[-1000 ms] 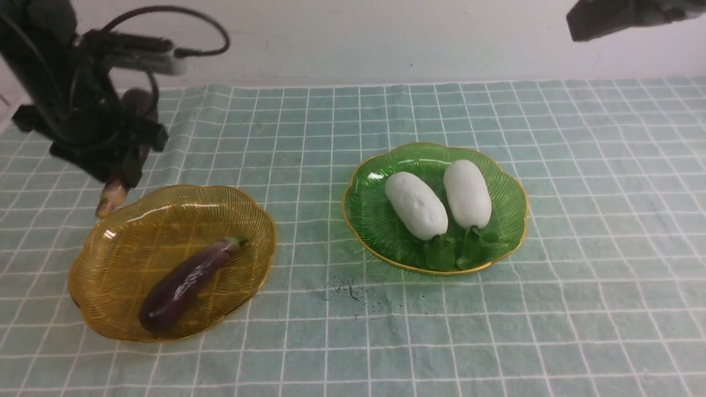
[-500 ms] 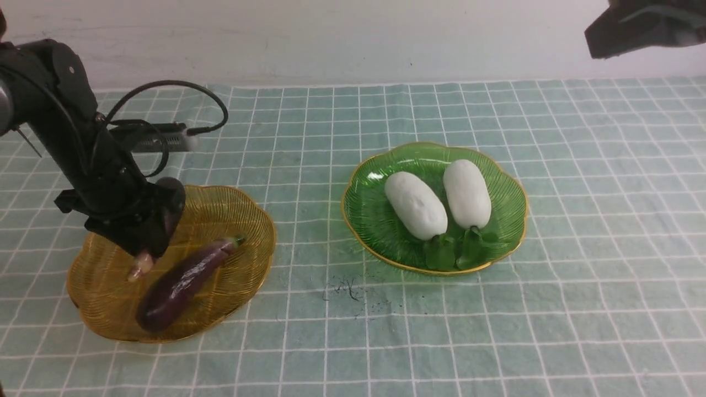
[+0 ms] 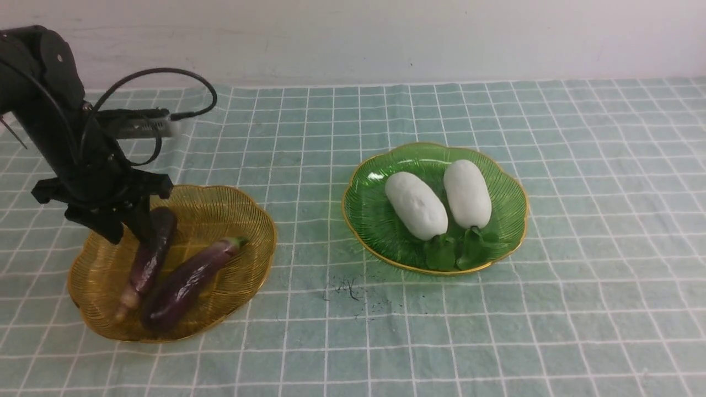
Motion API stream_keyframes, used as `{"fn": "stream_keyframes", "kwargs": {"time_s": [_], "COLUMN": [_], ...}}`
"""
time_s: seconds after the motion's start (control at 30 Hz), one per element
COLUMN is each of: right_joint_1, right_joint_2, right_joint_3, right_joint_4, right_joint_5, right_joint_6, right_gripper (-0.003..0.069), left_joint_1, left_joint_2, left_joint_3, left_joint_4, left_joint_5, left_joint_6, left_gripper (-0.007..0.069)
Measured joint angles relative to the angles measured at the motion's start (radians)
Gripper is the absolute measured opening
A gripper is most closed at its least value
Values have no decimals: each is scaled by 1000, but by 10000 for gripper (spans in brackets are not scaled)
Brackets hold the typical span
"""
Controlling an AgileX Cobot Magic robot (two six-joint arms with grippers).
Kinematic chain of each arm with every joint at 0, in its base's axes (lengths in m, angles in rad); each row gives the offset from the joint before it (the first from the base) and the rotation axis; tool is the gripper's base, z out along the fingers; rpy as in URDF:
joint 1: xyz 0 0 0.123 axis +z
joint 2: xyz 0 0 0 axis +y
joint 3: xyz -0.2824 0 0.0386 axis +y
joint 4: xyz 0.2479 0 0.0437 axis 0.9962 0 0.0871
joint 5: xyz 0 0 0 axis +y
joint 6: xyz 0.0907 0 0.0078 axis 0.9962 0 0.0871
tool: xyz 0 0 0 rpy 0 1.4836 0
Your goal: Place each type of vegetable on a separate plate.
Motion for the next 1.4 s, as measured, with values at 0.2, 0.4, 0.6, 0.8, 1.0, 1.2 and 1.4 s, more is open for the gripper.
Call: {"fn": "stream_keyframes", "kwargs": {"time_s": [0.2, 0.4, 0.6, 0.8, 1.0, 1.2, 1.4], "right_joint_1": [0, 0, 0, 0, 0, 0, 0], "right_joint_2": [-359, -577, -732, -753, -754, -754, -754], "right_joint_3": [347, 672, 954, 1004, 1004, 1004, 1004], "right_joint_4": [-109, -290, -483, -566, -581, -584, -585], "right_joint_5": [-395, -764, -1085, -1214, -1235, -1204, -1201], "right_joint_6": [98, 280, 457, 499, 501, 501, 501], "right_gripper": [-15, -15, -15, -15, -15, -15, -15], "left_joint_1": [0, 0, 0, 0, 0, 0, 0], "left_joint_2": [-269, -567, -1102, -1495, -1651, -1761, -1770], "left_joint_3": [3, 27, 275, 548, 742, 826, 840], "left_joint_4": [-40, -84, -145, -183, -192, -202, -214], "left_joint_5": [2, 7, -9, -139, -262, -363, -365], "left_joint_6": [-1, 23, 53, 1, 17, 51, 59], "left_gripper": [0, -8, -8, -8, -8, -8, -8]}}
